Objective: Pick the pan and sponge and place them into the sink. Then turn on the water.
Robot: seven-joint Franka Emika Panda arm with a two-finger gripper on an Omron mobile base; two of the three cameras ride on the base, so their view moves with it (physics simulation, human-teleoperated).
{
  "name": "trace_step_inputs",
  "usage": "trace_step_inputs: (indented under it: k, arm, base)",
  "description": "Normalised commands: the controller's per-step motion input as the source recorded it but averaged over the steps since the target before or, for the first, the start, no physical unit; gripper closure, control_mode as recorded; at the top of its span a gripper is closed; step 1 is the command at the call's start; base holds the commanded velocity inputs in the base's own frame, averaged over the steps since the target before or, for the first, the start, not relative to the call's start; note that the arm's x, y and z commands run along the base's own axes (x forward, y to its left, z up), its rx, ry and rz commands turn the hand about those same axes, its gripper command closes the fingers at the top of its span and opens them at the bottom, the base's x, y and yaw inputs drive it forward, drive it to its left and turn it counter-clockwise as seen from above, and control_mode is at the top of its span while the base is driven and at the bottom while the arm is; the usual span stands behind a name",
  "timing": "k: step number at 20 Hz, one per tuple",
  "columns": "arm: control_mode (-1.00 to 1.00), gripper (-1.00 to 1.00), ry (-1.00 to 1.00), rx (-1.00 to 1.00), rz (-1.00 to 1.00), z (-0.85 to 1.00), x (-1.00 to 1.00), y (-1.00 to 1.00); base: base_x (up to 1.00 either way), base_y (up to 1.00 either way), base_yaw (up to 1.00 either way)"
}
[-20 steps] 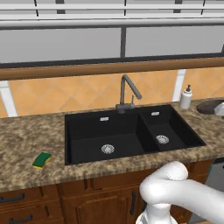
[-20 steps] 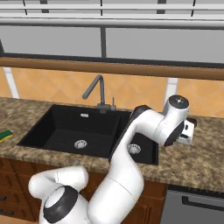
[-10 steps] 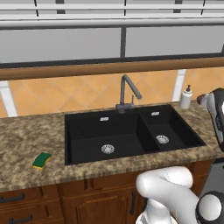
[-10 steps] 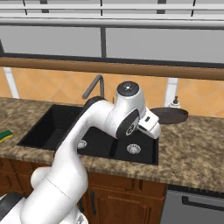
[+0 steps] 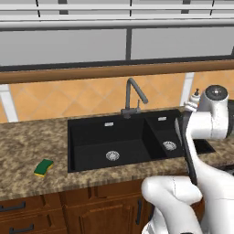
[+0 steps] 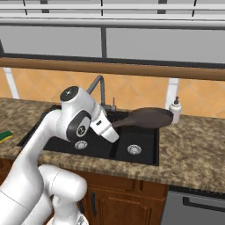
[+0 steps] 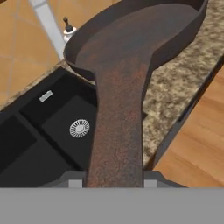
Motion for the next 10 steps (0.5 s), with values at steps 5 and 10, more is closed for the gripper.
trace_step_inputs:
  k: [5, 10]
  arm:
    - [-1.0, 1.0, -0.06, -0.04, -0.27, 0.0, 0.0, 1.0]
    - [-1.0, 1.0, 0.01, 0.01, -0.04, 0.0, 0.03, 1.0]
  base:
    - [0.0, 0.0, 0.0]
    - [0.0, 0.0, 0.0]
